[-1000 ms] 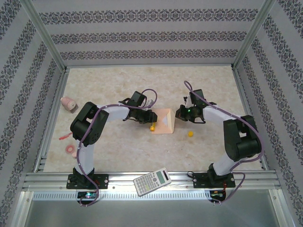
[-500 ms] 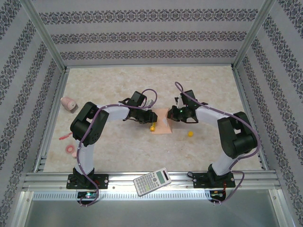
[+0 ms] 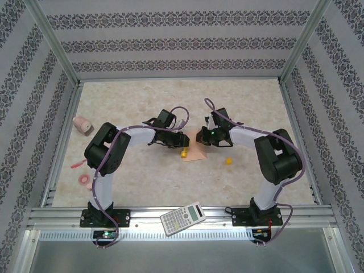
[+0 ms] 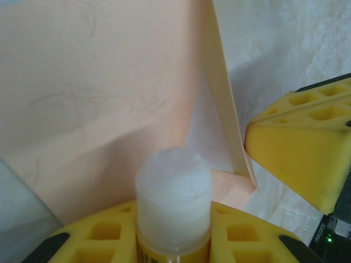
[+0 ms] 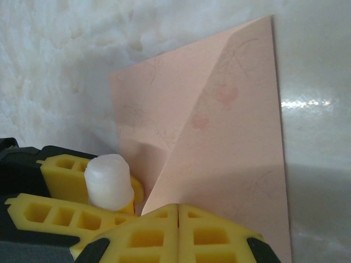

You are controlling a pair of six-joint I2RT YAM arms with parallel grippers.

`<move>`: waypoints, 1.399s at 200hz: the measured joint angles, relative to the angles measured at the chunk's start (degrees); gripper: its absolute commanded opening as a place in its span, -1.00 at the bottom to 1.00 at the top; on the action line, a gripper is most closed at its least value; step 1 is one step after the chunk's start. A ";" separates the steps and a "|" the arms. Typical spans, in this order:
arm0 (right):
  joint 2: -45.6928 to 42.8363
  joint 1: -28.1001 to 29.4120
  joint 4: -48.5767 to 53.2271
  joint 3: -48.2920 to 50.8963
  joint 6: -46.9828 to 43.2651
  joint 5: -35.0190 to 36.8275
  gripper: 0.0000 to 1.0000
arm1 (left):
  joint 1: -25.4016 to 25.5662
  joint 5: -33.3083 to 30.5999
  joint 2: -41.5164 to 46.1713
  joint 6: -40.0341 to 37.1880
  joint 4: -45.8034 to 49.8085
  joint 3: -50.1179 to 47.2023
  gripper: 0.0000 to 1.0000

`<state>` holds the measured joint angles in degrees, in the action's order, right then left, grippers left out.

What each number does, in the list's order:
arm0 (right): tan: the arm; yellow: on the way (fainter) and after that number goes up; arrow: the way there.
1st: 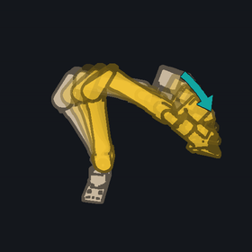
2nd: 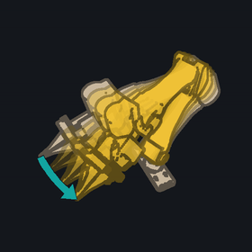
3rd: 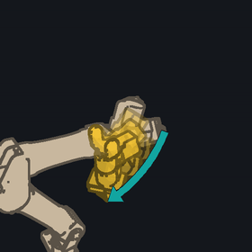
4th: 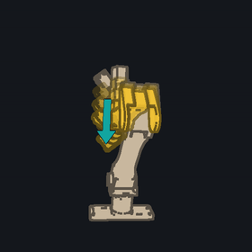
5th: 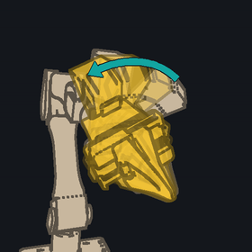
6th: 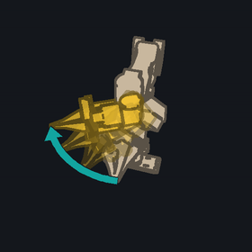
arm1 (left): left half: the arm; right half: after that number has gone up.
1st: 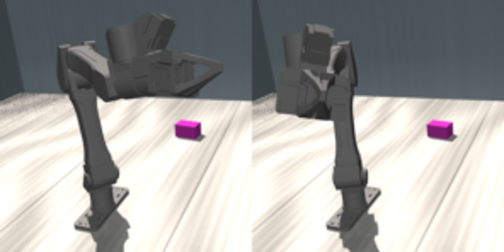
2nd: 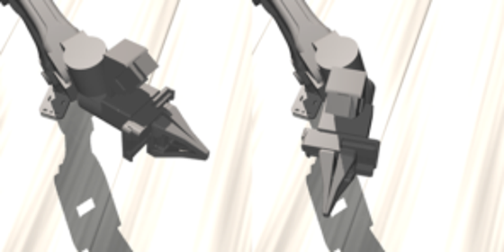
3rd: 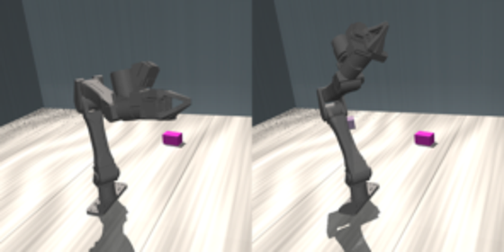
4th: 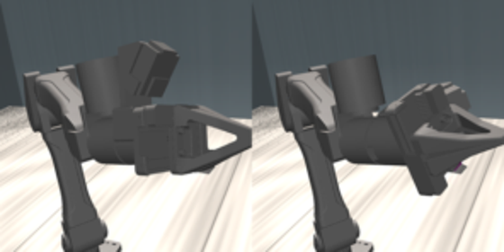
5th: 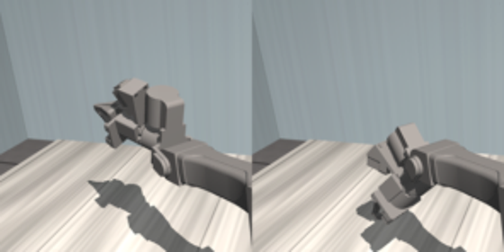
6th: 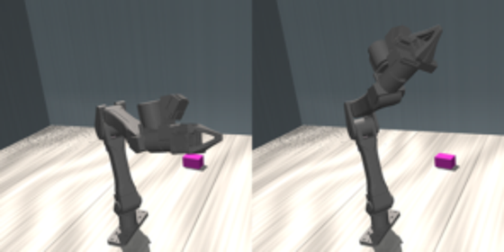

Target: Place the letter into the envelope and seal it

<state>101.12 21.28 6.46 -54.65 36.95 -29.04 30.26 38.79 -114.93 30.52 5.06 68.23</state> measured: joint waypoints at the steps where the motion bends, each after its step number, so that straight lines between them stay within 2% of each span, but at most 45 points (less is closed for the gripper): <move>1: 0.02 0.02 -0.04 0.00 0.07 -0.02 -0.93 | 0.00 0.02 0.00 0.00 0.00 0.00 -1.00; 151: 3.34 1.14 -2.29 0.00 1.97 -0.66 -0.94 | -0.02 0.04 0.00 0.24 -1.31 -0.20 -1.00; 280: 4.52 1.11 -2.05 0.66 2.16 -0.39 -0.94 | -2.32 -0.07 0.00 -0.72 -1.01 -0.59 -1.00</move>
<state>105.65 22.39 4.40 -54.00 39.11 -29.43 27.94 38.72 -114.93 29.80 4.05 67.64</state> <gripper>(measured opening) 0.060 0.259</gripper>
